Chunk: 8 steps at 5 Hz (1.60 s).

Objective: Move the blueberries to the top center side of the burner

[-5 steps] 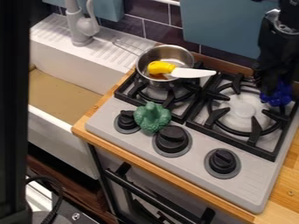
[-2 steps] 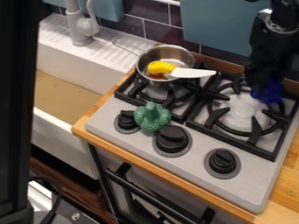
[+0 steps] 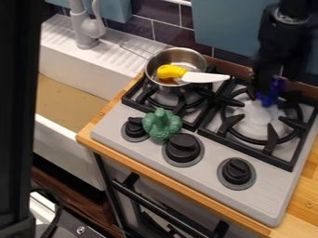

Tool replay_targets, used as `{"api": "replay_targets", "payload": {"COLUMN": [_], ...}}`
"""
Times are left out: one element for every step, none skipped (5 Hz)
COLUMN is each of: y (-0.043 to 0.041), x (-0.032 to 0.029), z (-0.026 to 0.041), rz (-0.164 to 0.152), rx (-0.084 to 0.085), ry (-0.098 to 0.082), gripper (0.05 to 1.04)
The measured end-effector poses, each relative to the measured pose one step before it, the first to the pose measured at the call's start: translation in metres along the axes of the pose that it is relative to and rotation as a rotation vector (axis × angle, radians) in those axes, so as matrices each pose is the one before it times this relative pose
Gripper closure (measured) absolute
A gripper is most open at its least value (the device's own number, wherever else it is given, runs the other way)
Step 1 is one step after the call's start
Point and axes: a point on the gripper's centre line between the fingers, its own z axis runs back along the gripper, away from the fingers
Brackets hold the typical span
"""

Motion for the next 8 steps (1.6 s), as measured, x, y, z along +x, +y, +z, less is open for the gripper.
{"api": "replay_targets", "payload": {"y": [0.00492, 0.00300, 0.00373, 0.00475, 0.00577, 0.00747, 0.01070, 0.01391], "x": [0.00018, -0.00076, -0.00029, -0.00178, 0.00074, 0.00661, 0.01191, 0.00973], "z": [-0.00007, -0.00311, 0.01363, 0.01595, 0.01648, 0.00978, 0.00893, 0.01154], "rz": [-0.0079, -0.0060, -0.0129, -0.0033, -0.0329, -0.0086, -0.0699, -0.0849], "rx": [0.0263, 0.0062, -0.0272, -0.0060, -0.0514, 0.0192, 0.0388, -0.0068], "ry": [0.0168, 0.0005, -0.0050, 0.0380, 0.0027, 0.0081, 0.0160, -0.0221], "gripper": [0.085, 0.085, 0.085, 0.085, 0.085, 0.085, 0.085, 0.085]}}
